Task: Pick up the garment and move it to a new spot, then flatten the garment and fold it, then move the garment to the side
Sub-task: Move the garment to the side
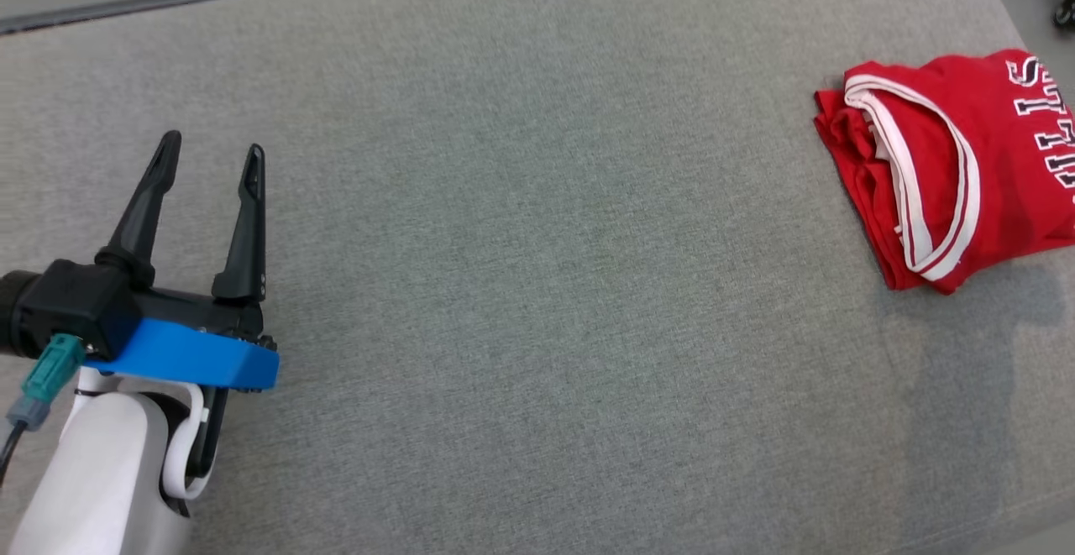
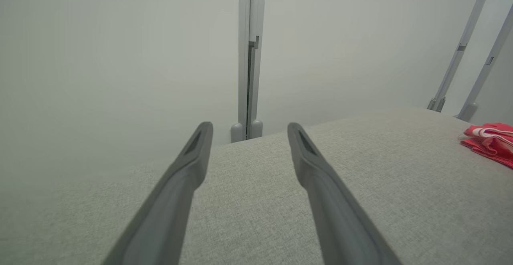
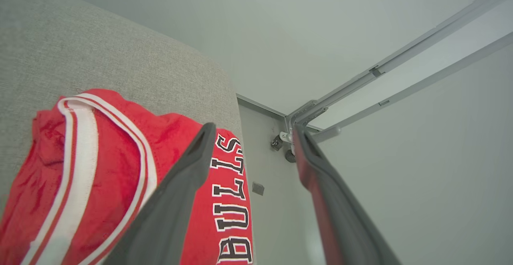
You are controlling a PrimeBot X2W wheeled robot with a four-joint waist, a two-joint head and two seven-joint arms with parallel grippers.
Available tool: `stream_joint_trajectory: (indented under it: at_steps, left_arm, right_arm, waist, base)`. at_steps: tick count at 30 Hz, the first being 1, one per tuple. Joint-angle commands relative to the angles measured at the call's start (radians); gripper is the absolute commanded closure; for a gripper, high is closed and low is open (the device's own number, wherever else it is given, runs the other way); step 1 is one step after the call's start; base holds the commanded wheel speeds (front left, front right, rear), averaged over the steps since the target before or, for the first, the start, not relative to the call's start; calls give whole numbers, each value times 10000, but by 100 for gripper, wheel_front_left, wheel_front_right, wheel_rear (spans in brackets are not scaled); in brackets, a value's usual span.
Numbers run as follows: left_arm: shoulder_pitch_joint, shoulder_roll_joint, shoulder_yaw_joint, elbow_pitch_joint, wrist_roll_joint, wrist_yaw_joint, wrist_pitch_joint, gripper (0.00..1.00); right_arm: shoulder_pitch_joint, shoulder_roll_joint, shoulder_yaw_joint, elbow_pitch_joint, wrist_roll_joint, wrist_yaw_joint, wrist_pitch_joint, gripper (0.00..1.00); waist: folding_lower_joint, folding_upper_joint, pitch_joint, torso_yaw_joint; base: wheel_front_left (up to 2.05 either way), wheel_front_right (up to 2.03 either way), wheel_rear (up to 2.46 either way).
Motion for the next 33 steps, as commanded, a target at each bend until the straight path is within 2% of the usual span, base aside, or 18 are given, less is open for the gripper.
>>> stream_joint_trajectory:
  at_steps: [1,4,9,14,19,26,33]
  left_arm:
    - [153,-80,-51,113,-62,33,-117,0]
    - [312,-242,-99,375,-158,57,-269,0]
    - [774,-567,-81,899,-307,89,-528,0]
    - [1303,-867,-7,1382,-473,112,-661,0]
    - [1834,-1103,141,1678,-534,135,-708,0]
    - [2548,-1322,479,1765,-412,115,-723,0]
    - [2888,-1548,708,1883,-289,17,-724,0]
  right_arm:
    - [312,185,-75,-172,105,-16,-101,0]
    - [732,583,-346,-661,370,-15,-340,0]
    - [2068,1720,-942,-2150,953,-12,-849,0]
    - [3843,2802,-1227,-3874,1394,-10,-1083,0]
    - [5319,3598,-1176,-5172,1860,-10,-1069,0]
    - [6527,4096,-762,-5700,2215,-9,-1295,0]
    - [7201,4286,-722,-5507,2669,-10,-1598,0]
  waist:
    - [-1,0,-243,48]
    - [-1,0,-674,218]
    - [-1,0,-1531,550]
    - [-1,0,-2326,979]
    - [-1,0,-2857,1333]
    - [-1,0,-3299,1626]
    - [-1,0,-3579,2010]
  base:
    - [0,0,0]
    - [0,0,0]
    - [0,0,0]
    - [0,0,0]
    - [0,0,0]
    - [0,0,0]
    - [0,0,0]
